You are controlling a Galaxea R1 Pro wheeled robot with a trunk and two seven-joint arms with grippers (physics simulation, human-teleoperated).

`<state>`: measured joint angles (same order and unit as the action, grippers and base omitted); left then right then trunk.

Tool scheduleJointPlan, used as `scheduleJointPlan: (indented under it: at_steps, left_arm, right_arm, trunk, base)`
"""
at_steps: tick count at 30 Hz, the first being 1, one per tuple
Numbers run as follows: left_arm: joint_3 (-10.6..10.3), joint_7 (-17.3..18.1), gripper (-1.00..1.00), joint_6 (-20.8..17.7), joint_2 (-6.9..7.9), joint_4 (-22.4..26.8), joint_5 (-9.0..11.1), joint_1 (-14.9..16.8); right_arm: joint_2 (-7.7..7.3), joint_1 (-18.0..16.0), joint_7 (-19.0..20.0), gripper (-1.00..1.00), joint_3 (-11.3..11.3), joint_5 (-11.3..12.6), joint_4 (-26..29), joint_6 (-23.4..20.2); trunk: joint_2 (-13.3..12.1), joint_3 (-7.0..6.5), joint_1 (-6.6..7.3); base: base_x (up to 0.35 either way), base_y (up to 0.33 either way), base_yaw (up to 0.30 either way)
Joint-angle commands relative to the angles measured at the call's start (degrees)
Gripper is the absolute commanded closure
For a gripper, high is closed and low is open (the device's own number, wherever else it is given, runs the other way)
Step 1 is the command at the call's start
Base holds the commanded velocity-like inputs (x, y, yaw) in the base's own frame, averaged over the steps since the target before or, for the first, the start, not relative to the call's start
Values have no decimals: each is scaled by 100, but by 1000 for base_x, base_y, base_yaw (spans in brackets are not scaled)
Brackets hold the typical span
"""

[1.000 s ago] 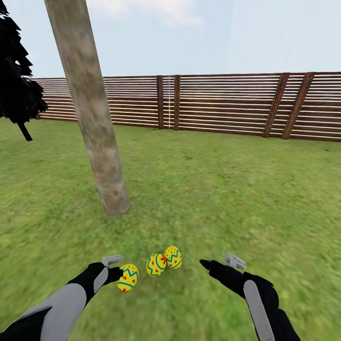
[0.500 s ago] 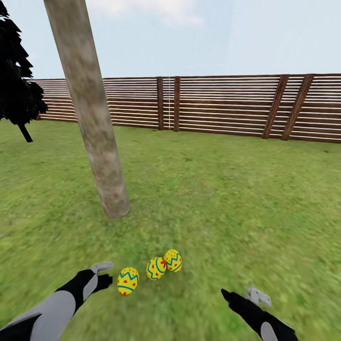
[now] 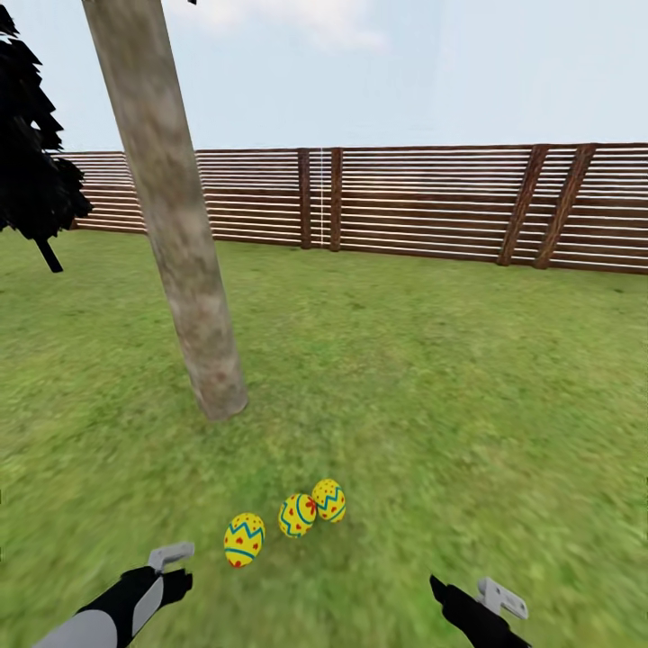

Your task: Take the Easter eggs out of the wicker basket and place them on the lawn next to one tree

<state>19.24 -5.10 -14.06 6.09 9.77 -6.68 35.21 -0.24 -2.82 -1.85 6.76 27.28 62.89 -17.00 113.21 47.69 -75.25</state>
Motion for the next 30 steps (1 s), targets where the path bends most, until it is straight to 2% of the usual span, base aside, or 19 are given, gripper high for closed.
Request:
scheduleJointPlan:
  at_steps: [1,8,22,30]
  left_arm:
    - [45,0,-100,-4,-6,-2,-56,-18]
    - [53,0,-100,247,5,-84,-32,-131]
    - [53,0,-100,288,-6,-89,-54,-163]
    - [53,0,-100,299,6,-90,-68,-261]
  right_arm:
    - [-2,0,-18,-100,1,56,-7,10]
    - [3,5,-25,-100,-6,58,-29,49]
    - [6,6,-28,-100,-8,62,-161,70]
    - [14,2,-49,-100,-47,51,-513,82]
  trunk:
    - [-39,-14,24]
    - [-320,-139,178]
    - [-881,-391,485]
    - [-1202,-534,661]
  base:
    - [-194,0,0]
    - [-124,0,0]
    - [-4,0,0]
    - [0,0,0]
